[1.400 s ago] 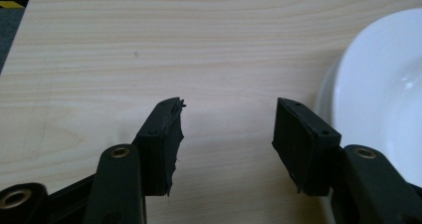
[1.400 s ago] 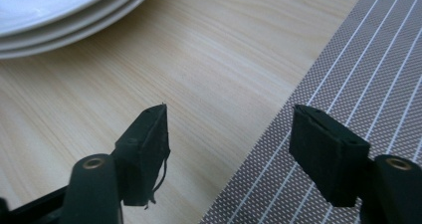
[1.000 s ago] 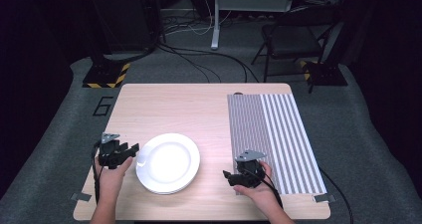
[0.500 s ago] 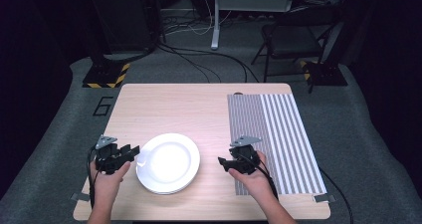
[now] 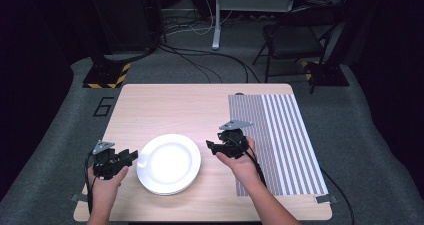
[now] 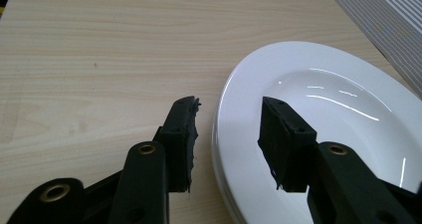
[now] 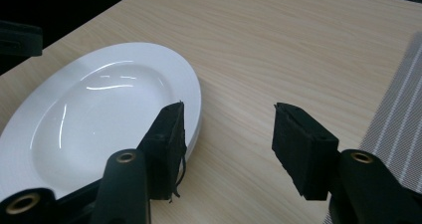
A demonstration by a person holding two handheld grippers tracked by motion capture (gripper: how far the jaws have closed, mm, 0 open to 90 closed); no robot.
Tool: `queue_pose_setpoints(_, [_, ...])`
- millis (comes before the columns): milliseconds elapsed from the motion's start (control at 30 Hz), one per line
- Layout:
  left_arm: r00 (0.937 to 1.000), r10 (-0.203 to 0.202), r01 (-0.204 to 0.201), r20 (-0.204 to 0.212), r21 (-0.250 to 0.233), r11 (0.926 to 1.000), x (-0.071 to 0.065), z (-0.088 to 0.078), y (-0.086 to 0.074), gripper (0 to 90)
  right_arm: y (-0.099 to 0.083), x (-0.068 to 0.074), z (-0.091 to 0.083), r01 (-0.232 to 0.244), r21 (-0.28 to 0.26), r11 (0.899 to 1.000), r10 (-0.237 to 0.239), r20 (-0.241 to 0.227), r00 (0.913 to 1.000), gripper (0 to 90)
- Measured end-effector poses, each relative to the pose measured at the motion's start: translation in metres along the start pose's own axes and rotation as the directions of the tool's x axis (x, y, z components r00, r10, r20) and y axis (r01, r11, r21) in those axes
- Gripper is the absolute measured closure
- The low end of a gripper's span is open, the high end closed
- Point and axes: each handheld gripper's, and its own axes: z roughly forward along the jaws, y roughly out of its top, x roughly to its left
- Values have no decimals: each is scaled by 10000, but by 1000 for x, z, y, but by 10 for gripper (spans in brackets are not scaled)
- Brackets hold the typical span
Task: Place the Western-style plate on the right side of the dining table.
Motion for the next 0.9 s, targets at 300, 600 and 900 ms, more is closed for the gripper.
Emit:
queue_pose_setpoints(300, [9999,-158,157,70,169,9997,2,-3,-9,612,-14,18,21,555,-129,9984,-560,-476,9973,488])
queue_pose_setpoints(600, [9979,-554,541,342,384,9978,1,7,-14,669,-26,27,29,1366,-47,9906,-1365,172,9905,479])
queue_pose_setpoints(900, [9906,-1230,1198,599,546,9913,6,9,-17,716,-33,26,40,704,453,9965,-660,-918,9936,498])
